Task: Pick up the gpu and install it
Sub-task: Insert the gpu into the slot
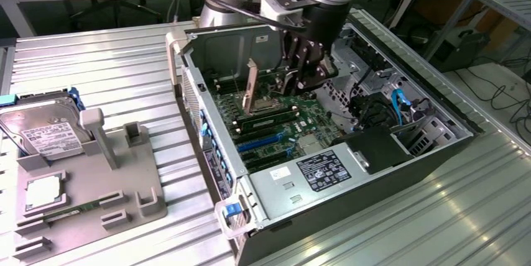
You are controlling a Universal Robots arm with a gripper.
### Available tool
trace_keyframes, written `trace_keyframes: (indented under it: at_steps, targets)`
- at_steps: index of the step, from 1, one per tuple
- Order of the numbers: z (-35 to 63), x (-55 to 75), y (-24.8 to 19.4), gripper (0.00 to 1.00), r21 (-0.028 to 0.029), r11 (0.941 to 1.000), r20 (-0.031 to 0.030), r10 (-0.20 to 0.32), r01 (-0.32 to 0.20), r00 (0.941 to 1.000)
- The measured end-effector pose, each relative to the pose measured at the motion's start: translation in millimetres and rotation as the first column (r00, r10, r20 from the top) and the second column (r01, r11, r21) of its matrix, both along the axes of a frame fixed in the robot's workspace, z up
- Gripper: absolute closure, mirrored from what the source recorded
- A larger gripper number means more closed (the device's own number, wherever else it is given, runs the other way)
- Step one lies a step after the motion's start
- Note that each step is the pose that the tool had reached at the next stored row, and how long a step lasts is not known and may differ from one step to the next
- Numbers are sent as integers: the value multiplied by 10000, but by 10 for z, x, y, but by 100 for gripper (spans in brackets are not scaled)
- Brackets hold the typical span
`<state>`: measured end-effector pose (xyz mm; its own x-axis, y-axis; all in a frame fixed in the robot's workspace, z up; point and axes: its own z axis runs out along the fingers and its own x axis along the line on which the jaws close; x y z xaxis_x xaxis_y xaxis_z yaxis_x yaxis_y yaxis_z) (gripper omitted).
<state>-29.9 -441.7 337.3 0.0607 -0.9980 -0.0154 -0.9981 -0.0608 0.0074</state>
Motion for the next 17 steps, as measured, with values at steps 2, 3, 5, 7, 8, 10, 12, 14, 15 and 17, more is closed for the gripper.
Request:
trace_keyframes:
  at_steps: [2,3,5,7,8,10,12,14,15,17]
  targets:
    - [-37,0,0,72,-1,10000,1,0,0,10000]
    - [-57,0,4,72,-4,10000,0,-1,1,10000]
    - [-120,-8,6,72,-10,9999,0,-169,169,9999]
    - [-157,-12,6,72,1,9996,0,-293,293,9996]
    - [-171,-12,6,72,7,9994,0,-360,360,9994]
    - [-208,-12,7,72,8,9984,-1,-569,569,9984]
    - [-245,-13,5,72,8,9979,-1,-643,643,9979]
    - [-282,-17,4,72,7,9979,-10,-652,652,9979]
    - [-299,-17,4,72,5,9979,-22,-647,647,9979]
    - [-339,-23,4,72,4,9980,-62,-630,630,9980]
